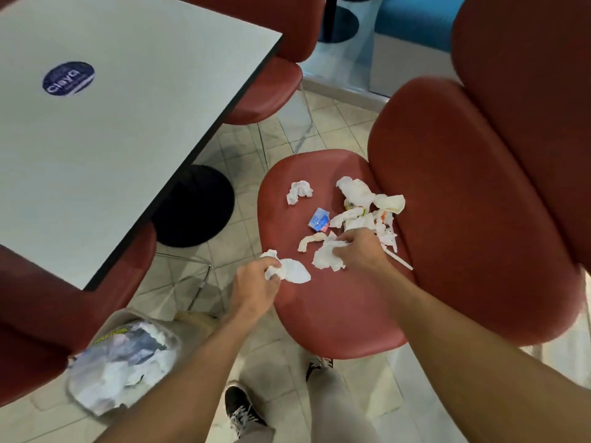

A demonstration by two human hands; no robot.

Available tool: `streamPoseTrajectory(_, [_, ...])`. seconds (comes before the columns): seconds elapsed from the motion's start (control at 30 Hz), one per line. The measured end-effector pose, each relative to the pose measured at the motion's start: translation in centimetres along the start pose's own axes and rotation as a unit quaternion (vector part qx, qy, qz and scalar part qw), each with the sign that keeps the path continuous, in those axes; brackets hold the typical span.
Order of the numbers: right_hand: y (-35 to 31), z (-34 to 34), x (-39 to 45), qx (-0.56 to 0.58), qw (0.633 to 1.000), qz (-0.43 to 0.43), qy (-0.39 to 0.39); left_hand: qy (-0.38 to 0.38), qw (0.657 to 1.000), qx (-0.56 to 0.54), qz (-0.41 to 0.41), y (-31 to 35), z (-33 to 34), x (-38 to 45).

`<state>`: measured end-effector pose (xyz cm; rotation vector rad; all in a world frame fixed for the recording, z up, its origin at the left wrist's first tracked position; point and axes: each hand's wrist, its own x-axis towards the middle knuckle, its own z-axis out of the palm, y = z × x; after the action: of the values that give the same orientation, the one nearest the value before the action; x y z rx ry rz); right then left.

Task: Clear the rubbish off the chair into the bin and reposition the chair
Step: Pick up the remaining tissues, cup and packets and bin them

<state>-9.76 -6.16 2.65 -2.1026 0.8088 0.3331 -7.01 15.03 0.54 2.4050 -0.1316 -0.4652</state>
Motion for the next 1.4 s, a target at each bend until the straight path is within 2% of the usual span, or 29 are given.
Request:
streamPoseTrajectory(0.4, [-8.4, 10.5, -7.2, -0.049, 0.992, -0.077, -0.086, 0.088, 0.991, -0.034, -0.095, -11.6, -11.6, -5.6])
streamPoseTrajectory(0.7, [-14.9, 21.1, -11.0, -0.071, 0.98, -0.103, -0.156, 0.183, 0.957, -0.074, -0.214, -22.4, -18.4, -10.3])
streamPoseTrajectory(0.9, [-17.2, 26.4, -12.8, -0.102, 0.969, -0.12, -0.189, 0.193, 0.939, -0.098, -0.268, -26.7, -19.0, -12.4])
streamPoseTrajectory(1.1, [-16.1, 31.3, -13.7, -0.1, 0.973, -0.105, -0.182, 0.153, 0.939, -0.071, -0.298, -29.6, -16.9, -13.5])
streamPoseTrajectory(1.27, [-13.8, 35.4, -13.8, -0.139, 0.953, -0.088, -0.256, 0.115, 0.95, -0.028, -0.29, -31.0, -14.7, -12.7])
streamPoseTrajectory(1.4, [-12.5, 37.6, -13.4, -0.21, 0.92, -0.087, -0.32, 0.085, 0.958, 0.033, -0.271, -31.9, -12.8, -11.5])
